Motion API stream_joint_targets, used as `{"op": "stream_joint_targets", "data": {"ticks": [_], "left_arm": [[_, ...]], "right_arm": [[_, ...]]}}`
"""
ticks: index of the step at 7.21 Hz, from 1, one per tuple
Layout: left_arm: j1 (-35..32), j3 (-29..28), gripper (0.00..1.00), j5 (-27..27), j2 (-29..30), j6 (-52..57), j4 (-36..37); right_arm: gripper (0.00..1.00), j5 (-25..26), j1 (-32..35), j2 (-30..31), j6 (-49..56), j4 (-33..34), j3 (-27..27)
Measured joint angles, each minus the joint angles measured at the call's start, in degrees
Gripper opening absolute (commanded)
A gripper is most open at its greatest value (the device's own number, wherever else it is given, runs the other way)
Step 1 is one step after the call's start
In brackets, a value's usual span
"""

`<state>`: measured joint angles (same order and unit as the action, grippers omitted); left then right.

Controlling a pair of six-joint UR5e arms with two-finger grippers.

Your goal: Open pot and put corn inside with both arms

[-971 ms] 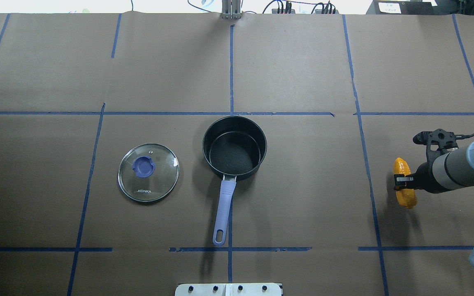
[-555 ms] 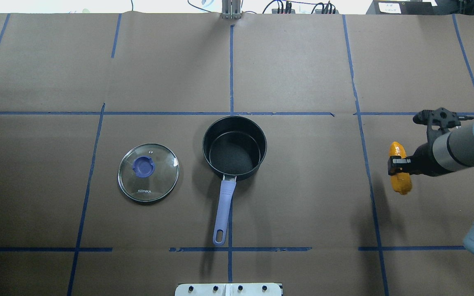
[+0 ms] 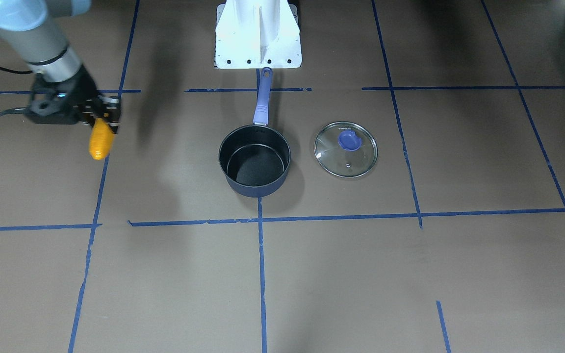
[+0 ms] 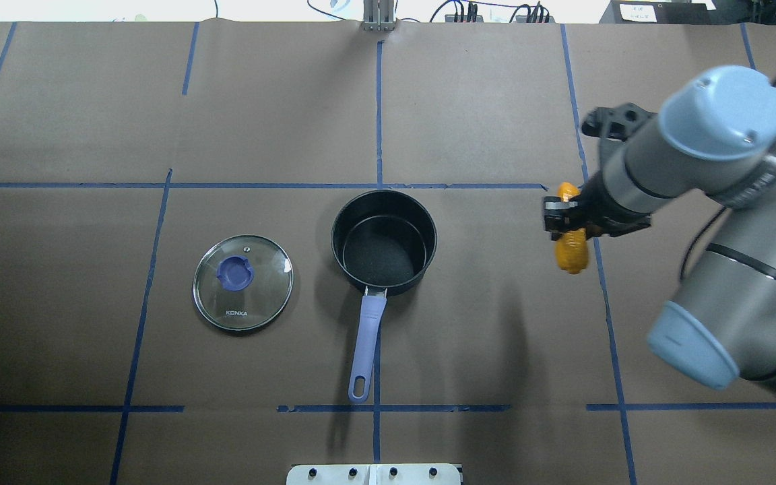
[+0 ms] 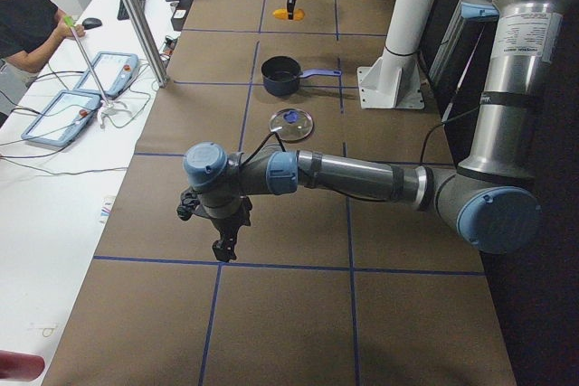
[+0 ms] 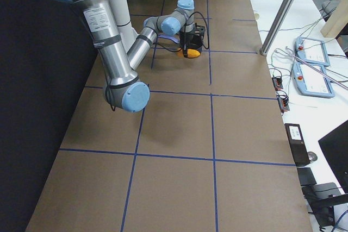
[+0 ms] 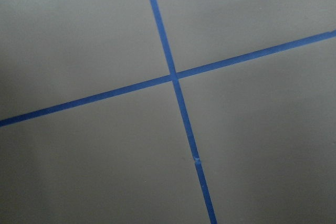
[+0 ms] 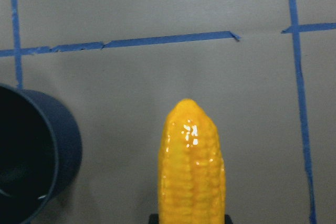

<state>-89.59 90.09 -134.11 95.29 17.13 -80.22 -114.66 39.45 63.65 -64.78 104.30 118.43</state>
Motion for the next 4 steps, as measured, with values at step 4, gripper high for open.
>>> {"op": "stream_joint_targets", "data": {"ticks": [4], "left_arm": [[-0.3, -3.6, 1.00, -2.9, -2.1, -4.2, -7.5]], "right_arm": [[0.02, 6.2, -8.9, -13.2, -6.1, 1.7, -9.1]]}}
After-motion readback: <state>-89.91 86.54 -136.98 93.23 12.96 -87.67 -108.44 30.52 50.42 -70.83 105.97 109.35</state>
